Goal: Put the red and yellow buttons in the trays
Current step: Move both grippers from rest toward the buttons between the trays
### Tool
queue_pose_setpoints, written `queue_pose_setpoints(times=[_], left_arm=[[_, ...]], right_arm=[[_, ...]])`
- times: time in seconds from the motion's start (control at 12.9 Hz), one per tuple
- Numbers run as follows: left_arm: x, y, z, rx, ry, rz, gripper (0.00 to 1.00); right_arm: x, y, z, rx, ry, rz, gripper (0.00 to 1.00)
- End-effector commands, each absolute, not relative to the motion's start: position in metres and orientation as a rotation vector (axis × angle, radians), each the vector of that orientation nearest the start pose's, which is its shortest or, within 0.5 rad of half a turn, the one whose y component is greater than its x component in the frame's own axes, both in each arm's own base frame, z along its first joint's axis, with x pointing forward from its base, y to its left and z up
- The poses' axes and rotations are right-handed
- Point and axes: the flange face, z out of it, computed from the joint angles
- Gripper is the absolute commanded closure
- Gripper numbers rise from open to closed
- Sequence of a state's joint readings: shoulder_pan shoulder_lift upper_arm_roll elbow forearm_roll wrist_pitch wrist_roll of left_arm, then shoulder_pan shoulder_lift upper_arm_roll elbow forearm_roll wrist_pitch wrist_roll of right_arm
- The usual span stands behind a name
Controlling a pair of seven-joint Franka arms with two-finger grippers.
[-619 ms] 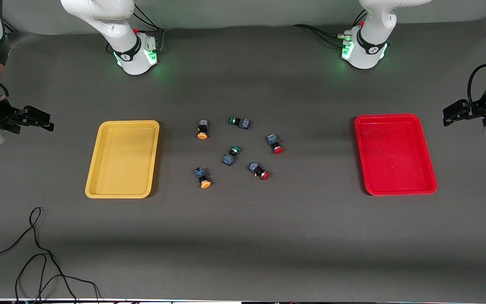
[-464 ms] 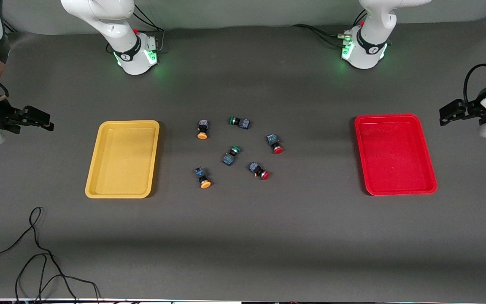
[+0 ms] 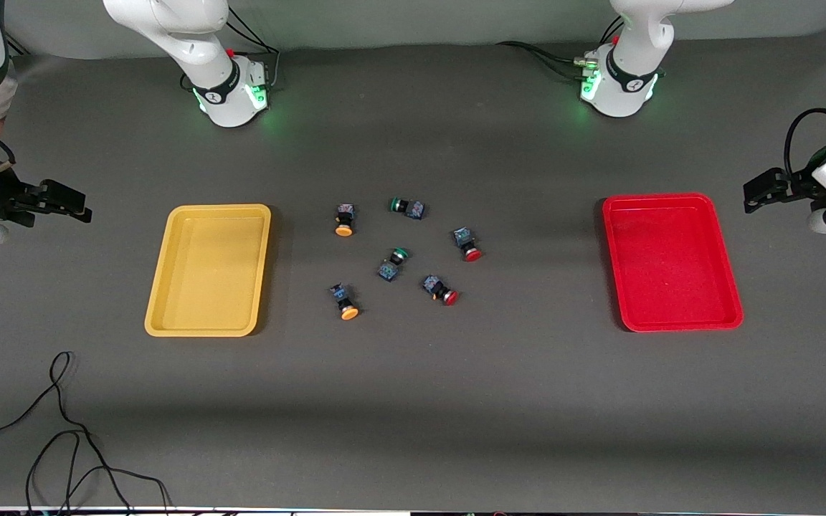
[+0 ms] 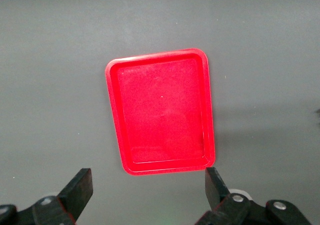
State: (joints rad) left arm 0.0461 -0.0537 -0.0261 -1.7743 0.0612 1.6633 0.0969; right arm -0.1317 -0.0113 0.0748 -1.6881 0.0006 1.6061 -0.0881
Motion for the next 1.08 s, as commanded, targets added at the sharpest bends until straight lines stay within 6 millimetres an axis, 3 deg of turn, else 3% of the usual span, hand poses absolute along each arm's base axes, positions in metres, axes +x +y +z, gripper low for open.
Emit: queue_pose_setpoints(times=[0.0, 0.15, 0.23, 0.62, 0.85, 1.01], left_arm=[[0.544, 0.015, 0.575, -3.086, 0.139, 0.119, 0.00], [0.546, 0.012, 0.571, -3.108, 0.137, 0.155, 0.00], [0.544, 0.009, 0.571, -3.113, 0.134, 0.172, 0.00], [0.540, -0.023, 0.566, -3.104, 0.138, 0.220, 0.00], [0.535, -0.076, 0.560, -3.107, 0.072, 0.229, 0.00], [0.536, -0.124, 0.538, -3.126, -0.031, 0.270, 0.00]], right_arm=[[0.546, -0.026, 0.581, -3.154, -0.040, 0.127, 0.00], [0.543, -0.014, 0.579, -3.149, -0.020, 0.136, 0.00], [0.540, 0.002, 0.576, -3.147, 0.023, 0.147, 0.00], [0.501, 0.136, 0.539, -3.097, 0.216, 0.143, 0.00], [0.454, 0.208, 0.505, -3.097, 0.318, 0.095, 0.00], [0.419, 0.250, 0.479, -3.103, 0.282, 0.076, 0.00]])
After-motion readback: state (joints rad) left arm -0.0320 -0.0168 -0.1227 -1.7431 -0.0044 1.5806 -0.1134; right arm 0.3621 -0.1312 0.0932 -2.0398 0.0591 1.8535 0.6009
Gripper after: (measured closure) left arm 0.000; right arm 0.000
